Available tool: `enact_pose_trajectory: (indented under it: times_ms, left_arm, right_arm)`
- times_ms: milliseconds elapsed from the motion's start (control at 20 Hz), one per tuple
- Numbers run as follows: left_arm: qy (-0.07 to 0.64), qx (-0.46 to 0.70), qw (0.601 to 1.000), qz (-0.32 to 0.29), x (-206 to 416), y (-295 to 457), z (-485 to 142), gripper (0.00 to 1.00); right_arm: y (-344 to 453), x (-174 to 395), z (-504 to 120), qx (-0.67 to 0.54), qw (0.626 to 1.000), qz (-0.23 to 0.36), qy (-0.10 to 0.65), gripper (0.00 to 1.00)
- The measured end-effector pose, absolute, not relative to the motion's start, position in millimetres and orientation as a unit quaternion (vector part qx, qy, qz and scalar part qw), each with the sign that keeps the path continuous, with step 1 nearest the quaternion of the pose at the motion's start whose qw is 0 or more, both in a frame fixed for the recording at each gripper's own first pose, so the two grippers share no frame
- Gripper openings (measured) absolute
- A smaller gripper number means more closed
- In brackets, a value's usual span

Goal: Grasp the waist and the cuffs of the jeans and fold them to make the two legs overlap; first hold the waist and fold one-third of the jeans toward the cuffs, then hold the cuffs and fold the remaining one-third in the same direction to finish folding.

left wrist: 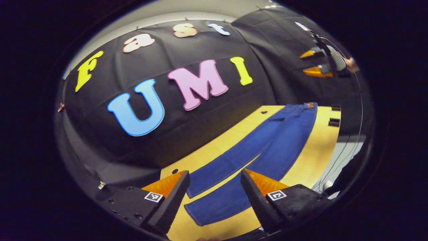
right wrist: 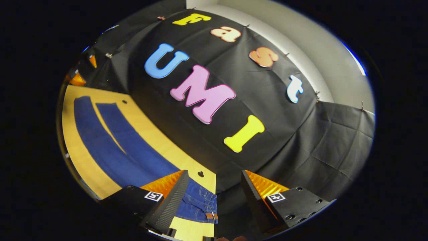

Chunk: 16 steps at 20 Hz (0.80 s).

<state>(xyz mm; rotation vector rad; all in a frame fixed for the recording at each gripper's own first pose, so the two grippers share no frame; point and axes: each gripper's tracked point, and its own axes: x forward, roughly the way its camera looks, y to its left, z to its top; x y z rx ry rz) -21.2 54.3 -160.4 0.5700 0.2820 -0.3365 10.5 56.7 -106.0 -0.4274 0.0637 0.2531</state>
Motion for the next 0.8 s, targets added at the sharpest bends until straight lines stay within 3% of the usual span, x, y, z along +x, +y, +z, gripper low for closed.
enact_pose_trajectory:
  times_ms: [150, 350, 800]
  left_arm:
    - [0.161, 0.34, 0.901, -0.214, -11, 56, -198, 0.97]
    - [0.225, 0.409, 0.838, -0.281, -21, 69, -258, 0.98]
    - [0.389, 0.553, 0.612, -0.411, -53, 145, -382, 0.97]
  right_arm:
    - [75, 13, -159, -0.258, 0.942, 0.203, 0.065, 0.96]
    - [73, 15, -247, -0.378, 0.872, 0.291, 0.109, 0.96]
    - [46, 62, -389, -0.486, 0.741, 0.435, 0.157, 0.96]
